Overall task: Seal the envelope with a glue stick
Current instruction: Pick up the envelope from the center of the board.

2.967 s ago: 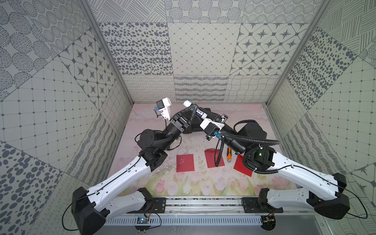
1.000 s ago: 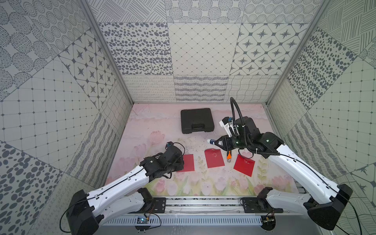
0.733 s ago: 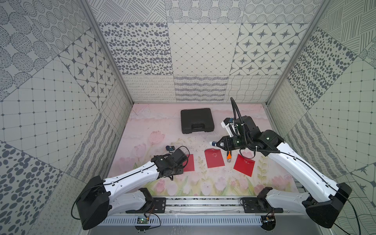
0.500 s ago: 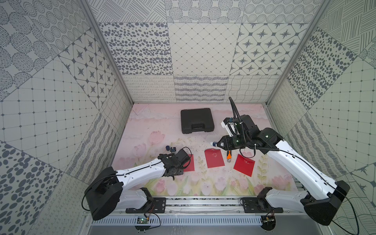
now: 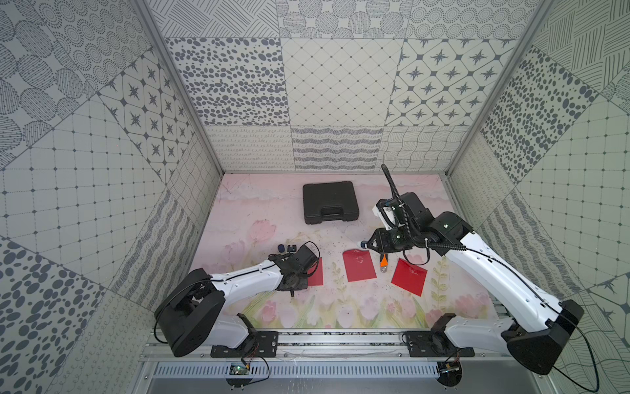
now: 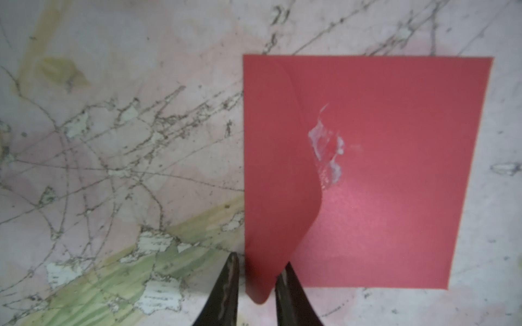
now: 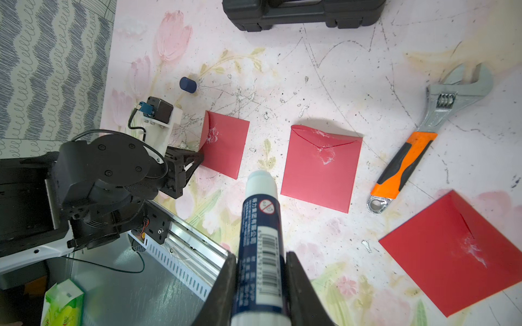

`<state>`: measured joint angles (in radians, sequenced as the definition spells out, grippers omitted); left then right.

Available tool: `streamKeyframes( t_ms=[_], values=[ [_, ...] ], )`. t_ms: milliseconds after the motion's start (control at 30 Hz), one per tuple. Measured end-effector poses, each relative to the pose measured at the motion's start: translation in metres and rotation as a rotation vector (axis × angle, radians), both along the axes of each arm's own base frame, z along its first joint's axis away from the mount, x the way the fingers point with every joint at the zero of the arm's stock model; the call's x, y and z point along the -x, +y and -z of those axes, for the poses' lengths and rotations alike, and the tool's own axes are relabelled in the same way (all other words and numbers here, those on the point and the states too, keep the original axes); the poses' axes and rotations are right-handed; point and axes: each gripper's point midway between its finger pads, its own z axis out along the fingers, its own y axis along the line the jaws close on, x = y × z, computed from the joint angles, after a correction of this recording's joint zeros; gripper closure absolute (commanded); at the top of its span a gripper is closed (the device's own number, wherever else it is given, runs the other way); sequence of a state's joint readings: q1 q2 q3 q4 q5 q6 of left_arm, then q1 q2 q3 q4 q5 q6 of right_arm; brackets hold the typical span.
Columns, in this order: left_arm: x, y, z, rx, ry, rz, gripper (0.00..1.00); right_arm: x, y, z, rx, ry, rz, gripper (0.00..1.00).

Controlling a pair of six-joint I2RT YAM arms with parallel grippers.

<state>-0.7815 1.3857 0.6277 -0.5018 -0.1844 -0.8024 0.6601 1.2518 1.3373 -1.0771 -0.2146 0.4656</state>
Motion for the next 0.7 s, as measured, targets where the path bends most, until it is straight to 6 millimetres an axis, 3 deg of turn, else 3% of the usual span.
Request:
streamKeyframes(
  t_ms=[433, 700],
  values=[
    [-0.030, -0.010, -0.005, 0.104, -0.126, -0.029, 0.93, 0.004, -0.004, 0.000, 0.012, 0.021, 0.017, 1.00],
    [-0.022, -0.013, -0.008, 0.167, -0.119, -0.015, 0.98, 0.005, 0.003, -0.012, 0.035, 0.004, -0.001, 1.00]
  ],
)
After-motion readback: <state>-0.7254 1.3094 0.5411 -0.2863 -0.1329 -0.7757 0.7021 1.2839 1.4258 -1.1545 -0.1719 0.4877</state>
